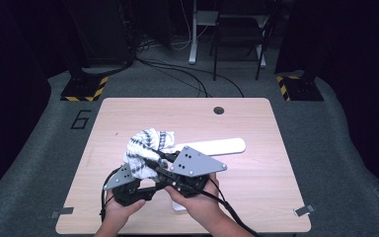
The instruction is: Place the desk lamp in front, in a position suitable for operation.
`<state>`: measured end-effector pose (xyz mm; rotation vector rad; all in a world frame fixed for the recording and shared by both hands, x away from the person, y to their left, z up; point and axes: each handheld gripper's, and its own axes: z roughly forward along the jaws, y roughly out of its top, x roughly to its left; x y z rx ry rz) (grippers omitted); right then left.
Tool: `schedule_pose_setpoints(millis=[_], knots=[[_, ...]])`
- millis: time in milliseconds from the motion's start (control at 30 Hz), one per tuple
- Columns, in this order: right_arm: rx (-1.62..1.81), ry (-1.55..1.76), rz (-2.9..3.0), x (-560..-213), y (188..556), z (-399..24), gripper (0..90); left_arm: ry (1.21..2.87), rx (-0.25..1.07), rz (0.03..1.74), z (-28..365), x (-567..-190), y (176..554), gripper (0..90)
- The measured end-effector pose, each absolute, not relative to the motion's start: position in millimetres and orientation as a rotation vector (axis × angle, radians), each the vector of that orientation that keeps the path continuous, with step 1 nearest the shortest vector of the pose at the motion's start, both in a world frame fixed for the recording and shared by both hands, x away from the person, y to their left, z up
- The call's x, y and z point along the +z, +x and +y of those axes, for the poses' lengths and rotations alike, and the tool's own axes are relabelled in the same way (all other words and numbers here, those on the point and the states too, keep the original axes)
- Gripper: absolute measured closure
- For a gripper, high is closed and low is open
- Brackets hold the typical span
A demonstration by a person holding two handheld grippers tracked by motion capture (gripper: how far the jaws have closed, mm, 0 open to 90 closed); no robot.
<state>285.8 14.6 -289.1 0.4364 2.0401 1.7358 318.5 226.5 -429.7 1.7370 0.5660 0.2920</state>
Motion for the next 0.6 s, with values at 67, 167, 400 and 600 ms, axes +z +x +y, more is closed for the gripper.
schedule_pose_setpoints(millis=[67,167,400,600], knots=[[1.736,0.435,2.038,-289,286,17,76.8,1.732,0.29,0.564,226,-430,318,53.9],[1.746,0.445,2.034,-289,286,21,76.7,1.727,0.295,0.571,225,-430,317,53.8],[1.73,0.431,2.016,-290,284,39,76.7,1.75,0.33,0.559,223,-428,316,53.6],[1.689,0.418,2.012,-291,281,42,76.8,1.752,0.338,0.561,223,-428,316,53.7]])
